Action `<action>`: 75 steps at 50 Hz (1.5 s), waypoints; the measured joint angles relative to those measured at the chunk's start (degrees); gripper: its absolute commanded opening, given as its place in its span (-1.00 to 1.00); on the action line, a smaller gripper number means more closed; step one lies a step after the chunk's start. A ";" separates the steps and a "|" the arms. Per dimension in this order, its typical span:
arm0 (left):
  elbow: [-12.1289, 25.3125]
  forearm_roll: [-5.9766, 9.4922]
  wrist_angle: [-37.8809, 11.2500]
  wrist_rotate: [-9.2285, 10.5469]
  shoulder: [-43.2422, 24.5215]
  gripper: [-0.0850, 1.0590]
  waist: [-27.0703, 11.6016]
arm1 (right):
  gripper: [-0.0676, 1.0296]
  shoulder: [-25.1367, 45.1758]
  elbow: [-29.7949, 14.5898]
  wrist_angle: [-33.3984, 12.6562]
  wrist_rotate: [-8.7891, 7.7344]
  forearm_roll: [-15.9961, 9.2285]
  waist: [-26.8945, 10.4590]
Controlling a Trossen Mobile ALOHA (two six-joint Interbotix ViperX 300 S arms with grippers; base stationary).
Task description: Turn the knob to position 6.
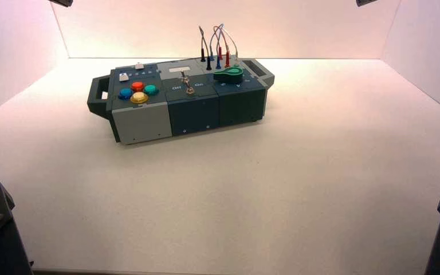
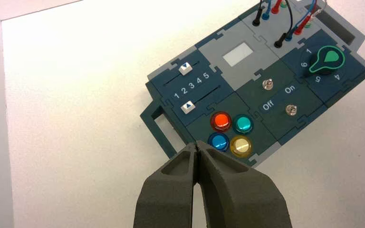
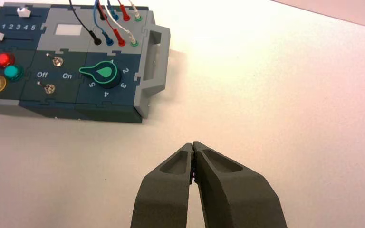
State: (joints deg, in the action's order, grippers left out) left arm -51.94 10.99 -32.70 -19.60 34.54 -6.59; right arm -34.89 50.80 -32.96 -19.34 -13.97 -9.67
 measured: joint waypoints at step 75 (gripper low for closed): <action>5.36 3.78 -8.44 -2.90 -3.78 -0.90 -8.53 | -0.91 11.07 -10.46 -11.60 -7.73 1.05 -10.20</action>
State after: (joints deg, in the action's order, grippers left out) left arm -46.58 14.77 -41.13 -22.50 30.76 -15.12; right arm -23.82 40.34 -44.56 -27.07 -12.92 -19.86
